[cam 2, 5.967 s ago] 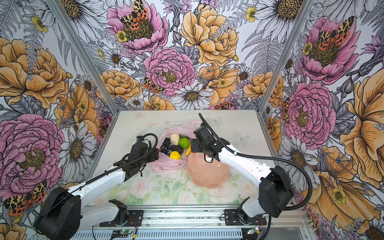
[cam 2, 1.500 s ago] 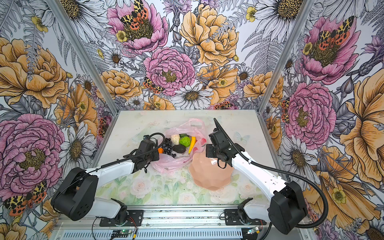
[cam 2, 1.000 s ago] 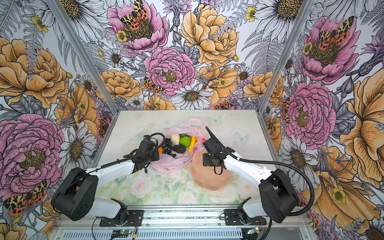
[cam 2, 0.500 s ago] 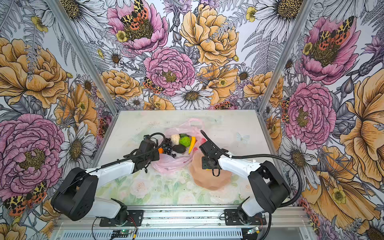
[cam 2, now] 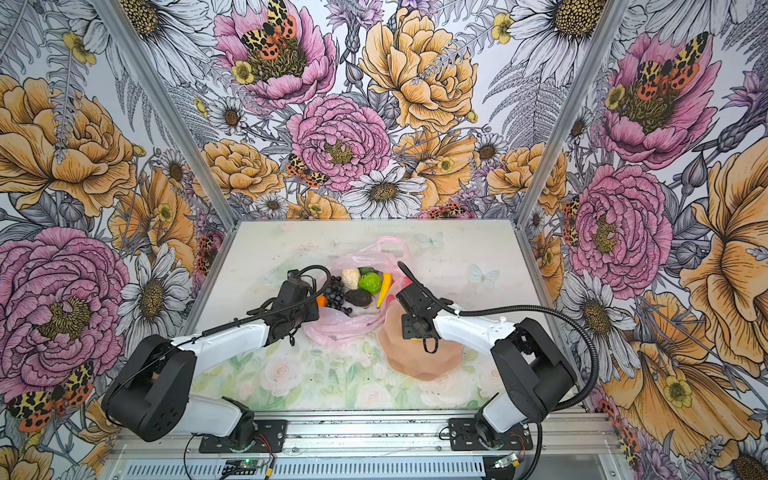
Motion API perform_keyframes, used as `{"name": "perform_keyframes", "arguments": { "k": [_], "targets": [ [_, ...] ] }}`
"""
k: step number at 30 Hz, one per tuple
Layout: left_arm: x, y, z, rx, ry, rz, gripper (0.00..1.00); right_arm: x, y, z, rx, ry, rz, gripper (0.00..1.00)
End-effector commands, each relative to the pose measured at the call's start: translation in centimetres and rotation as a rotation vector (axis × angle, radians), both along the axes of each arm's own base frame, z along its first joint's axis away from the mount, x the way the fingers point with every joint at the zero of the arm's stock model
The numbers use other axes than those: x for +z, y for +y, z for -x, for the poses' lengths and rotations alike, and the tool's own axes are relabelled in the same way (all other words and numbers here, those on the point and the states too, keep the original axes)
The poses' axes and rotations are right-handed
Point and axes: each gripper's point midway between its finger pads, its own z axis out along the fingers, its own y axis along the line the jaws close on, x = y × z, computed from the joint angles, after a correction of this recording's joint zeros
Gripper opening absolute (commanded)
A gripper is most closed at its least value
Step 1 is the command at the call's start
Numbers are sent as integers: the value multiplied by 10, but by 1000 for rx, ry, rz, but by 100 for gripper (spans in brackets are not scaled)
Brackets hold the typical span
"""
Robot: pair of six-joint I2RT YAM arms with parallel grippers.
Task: Take the fake fruits out of the plastic bag
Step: 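Carry the lemon with the right gripper over the pink bowl and release, then move the open right gripper back into the bag above the dark avocado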
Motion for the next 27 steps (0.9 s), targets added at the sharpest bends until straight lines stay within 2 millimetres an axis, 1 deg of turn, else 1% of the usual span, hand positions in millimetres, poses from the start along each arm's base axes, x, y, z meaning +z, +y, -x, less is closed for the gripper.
{"name": "perform_keyframes", "arguments": {
  "k": [1, 5, 9, 15, 18, 20, 23, 25, 27],
  "targets": [
    [10, -2, -6, -8, -30, -21, 29, 3, 3, -5, 5, -25, 6, 70],
    [10, -2, -6, -8, -31, -22, 30, 9, 5, -6, 13, -35, -11, 76],
    [10, -2, -6, -8, -33, -22, 29, 23, 6, -8, 25, -62, -23, 80],
    [10, -3, -7, -10, -31, -26, 29, 47, 6, -11, 45, -107, -28, 81],
    [10, -3, -7, -9, -33, -28, 29, 64, 10, -15, 55, -135, -49, 80],
    [10, -3, -7, -11, -32, -28, 29, 77, 16, -18, 66, -158, -84, 80],
    [10, -5, -7, -15, -33, -27, 29, 98, 34, -28, 94, -198, -129, 79],
    [11, -6, -7, -18, -35, -31, 29, 109, 50, -37, 118, -219, -147, 79],
    [10, -5, -6, -18, -33, -38, 29, 113, 65, -47, 139, -227, -169, 79]
  ]
}}
